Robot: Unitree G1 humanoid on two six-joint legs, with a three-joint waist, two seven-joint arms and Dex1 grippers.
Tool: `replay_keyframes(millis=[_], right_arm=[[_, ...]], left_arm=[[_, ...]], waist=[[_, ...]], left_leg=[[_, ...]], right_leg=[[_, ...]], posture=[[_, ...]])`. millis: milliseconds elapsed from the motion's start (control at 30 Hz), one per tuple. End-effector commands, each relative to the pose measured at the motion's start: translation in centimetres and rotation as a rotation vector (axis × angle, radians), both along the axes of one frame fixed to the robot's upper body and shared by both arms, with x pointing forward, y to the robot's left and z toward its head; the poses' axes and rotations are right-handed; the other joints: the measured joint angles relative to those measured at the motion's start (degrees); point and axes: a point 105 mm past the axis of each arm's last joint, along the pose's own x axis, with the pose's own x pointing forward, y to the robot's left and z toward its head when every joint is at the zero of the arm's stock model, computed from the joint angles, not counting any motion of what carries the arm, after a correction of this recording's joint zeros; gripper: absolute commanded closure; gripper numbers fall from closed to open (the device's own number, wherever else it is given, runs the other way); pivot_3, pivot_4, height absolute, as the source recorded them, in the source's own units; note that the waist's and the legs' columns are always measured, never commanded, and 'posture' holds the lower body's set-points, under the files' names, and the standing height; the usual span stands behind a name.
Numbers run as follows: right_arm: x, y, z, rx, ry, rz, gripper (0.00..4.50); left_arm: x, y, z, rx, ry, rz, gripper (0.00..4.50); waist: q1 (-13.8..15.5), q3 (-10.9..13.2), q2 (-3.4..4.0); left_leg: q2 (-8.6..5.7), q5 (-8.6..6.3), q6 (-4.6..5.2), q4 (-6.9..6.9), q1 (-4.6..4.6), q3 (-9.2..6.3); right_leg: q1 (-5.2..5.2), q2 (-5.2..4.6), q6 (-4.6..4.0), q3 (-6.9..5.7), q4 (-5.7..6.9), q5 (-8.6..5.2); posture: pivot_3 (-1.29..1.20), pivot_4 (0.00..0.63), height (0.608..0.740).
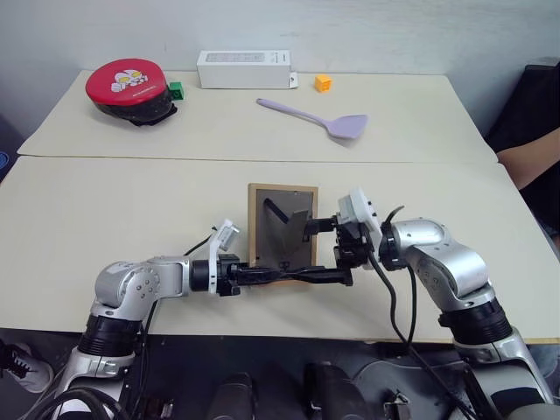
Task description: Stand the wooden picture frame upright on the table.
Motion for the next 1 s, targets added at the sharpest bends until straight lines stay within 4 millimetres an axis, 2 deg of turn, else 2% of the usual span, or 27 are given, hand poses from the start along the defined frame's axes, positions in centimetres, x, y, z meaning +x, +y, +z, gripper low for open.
replay_keyframes(millis=[33, 167, 267, 400, 500, 567, 633, 667, 833, 933, 1000], right_arm=[[1.0, -2.5, 1.8, 0.058, -0.204, -0.074, 0.02], [1.8, -5.6, 3.8, 0.096, -0.381, -0.168, 0.02], [1.8, -6.8, 3.7, -0.005, -0.592, -0.158, 0.02], [2.6, -6.3, 2.4, -0.159, -1.012, -0.131, 0.02], [3.4, -5.2, 2.1, -0.157, -1.185, -0.130, 0.02], [3.5, -4.1, 2.7, -0.107, -1.302, -0.145, 0.02], [3.8, -3.1, 2.9, -0.068, -1.355, -0.164, 0.02], [4.3, -2.7, 2.1, -0.085, -1.330, -0.162, 0.02], [4.3, -1.2, 1.7, -0.062, -1.417, -0.147, 0.02], [5.0, -1.2, 1.5, -0.045, -1.415, -0.213, 0.57], [5.2, -1.3, 1.6, -0.027, -1.430, -0.249, 1.22]], left_arm=[[-0.6, 0.3, 2.6, -0.112, 0.109, -0.054, 3.22], [-1.5, 1.2, 3.6, -0.174, 0.263, -0.131, 3.22], [-1.9, 1.7, 3.9, -0.187, 0.344, -0.162, 3.22], [-1.7, 1.7, 5.0, -0.236, 0.402, -0.183, 3.22], [-1.6, 1.5, 5.8, -0.272, 0.443, -0.209, 3.22], [-2.0, 1.1, 6.1, -0.247, 0.463, -0.244, 3.22], [-2.4, 0.8, 6.4, -0.254, 0.492, -0.273, 3.22], [-2.4, 0.7, 6.5, -0.261, 0.507, -0.279, 3.22], [-2.3, 0.6, 7.0, -0.280, 0.524, -0.294, 3.22], [-2.1, 0.6, 7.2, -0.280, 0.525, -0.292, 3.22], [-2.1, 0.7, 7.3, -0.277, 0.520, -0.292, 3.22]], waist=[[0.03, 0.01, -0.01], [0.02, 0.02, -0.02], [-0.08, 0.03, -0.02], [-0.60, 0.04, -0.02], [-1.32, 0.04, -0.02], [-1.54, 0.04, -0.02], [-1.75, 0.04, -0.02], [-1.75, 0.04, -0.02], [-1.74, 0.05, -0.01], [-1.74, 0.05, -0.01], [-1.82, 0.05, -0.01]], left_leg=[[0.00, 0.00, 0.00, 0.00, 0.00, 0.00], [0.00, 0.00, 0.00, 0.01, -0.01, 0.00], [0.00, 0.00, -0.01, 0.00, 0.03, -0.02], [0.00, 0.03, -0.06, -0.01, 0.08, -0.02], [0.00, 0.06, -0.11, 0.01, 0.08, 0.01], [0.00, 0.08, -0.13, -0.01, 0.06, 0.00], [0.00, 0.08, -0.14, -0.01, 0.05, 0.01], [0.00, 0.08, -0.14, -0.01, 0.05, 0.00], [-0.04, 0.10, -0.17, 0.07, 0.06, -0.02], [-0.09, 0.12, -0.18, 0.07, 0.06, -0.02], [-0.11, 0.15, -0.19, 0.08, 0.07, -0.01]], right_leg=[[0.00, 0.00, 0.00, 0.00, 0.01, 0.00], [0.00, 0.00, 0.01, -0.01, 0.02, 0.00], [0.00, -0.01, 0.01, 0.00, 0.01, 0.00], [0.01, -0.01, 0.01, 0.01, 0.03, 0.00], [-0.03, -0.01, 0.01, 0.02, 0.10, 0.00], [-0.07, 0.01, 0.01, 0.02, 0.20, 0.00], [-0.13, 0.01, 0.01, 0.06, 0.39, 0.00], [-0.13, 0.03, 0.01, 0.08, 0.41, 0.00], [-0.13, 0.06, 0.00, 0.06, 0.45, 0.00], [-0.16, 0.06, 0.00, 0.07, 0.49, -0.01], [-0.15, 0.07, 0.00, 0.07, 0.48, -0.01]], posture=[[0.00, 0.150, 0.740], [0.00, 0.150, 0.740], [0.00, 0.150, 0.740], [0.00, 0.150, 0.740], [0.00, 0.150, 0.740], [0.00, 0.150, 0.740], [0.00, 0.150, 0.740], [0.00, 0.150, 0.740], [0.00, 0.150, 0.740], [0.00, 0.150, 0.740], [0.00, 0.150, 0.740]])
